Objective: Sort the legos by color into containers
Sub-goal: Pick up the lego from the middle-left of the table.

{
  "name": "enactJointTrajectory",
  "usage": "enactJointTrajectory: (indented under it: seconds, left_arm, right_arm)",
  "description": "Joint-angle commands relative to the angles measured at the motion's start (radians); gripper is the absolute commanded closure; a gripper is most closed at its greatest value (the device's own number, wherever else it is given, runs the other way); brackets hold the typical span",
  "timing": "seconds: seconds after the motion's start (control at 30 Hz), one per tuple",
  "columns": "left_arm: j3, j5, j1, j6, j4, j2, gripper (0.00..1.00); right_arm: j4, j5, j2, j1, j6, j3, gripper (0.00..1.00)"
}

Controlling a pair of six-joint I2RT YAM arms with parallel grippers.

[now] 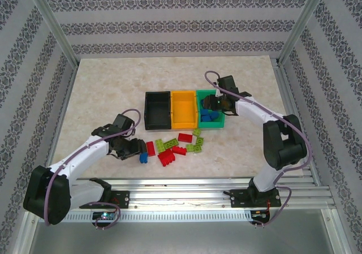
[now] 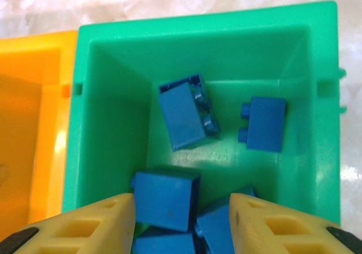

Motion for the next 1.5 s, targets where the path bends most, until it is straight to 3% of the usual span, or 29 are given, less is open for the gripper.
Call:
enactJointTrajectory:
  seconds: [0.0, 0.3, 0.77, 0.93, 1.2, 1.47]
  left_arm:
    - [0.027, -0.004, -0.039, -0.033, -0.071, 0.008, 0.41]
    - [0.054, -0.114, -0.114, -0.023, -0.098, 0.085, 0.42]
    - [0.125, -0.157, -0.195, 0.022, -0.056, 0.270, 0.47]
    - [0.127, -0.166, -0.200, 0.026, -0.050, 0.291, 0.53]
    - [0.151, -0.179, -0.200, 0.036, -0.063, 0.256, 0.74]
    - [0.267, -0.227, -0.200, 0.068, -0.130, 0.161, 0.77]
  right_arm:
    - [0.037, -0.003, -0.073, 0.015, -0.009, -0.054, 0.52]
    - [0.055, 0.002, -0.143, 0.026, 0.010, -0.131, 0.53]
    - [0.056, 0.018, -0.185, 0.031, 0.022, -0.171, 0.53]
    - [0.058, 0.023, -0.196, 0.029, 0.023, -0.182, 0.53]
    - [0.060, 0.024, -0.203, 0.028, 0.022, -0.188, 0.53]
    - [0.071, 0.023, -0.215, 0.023, 0.032, -0.209, 0.53]
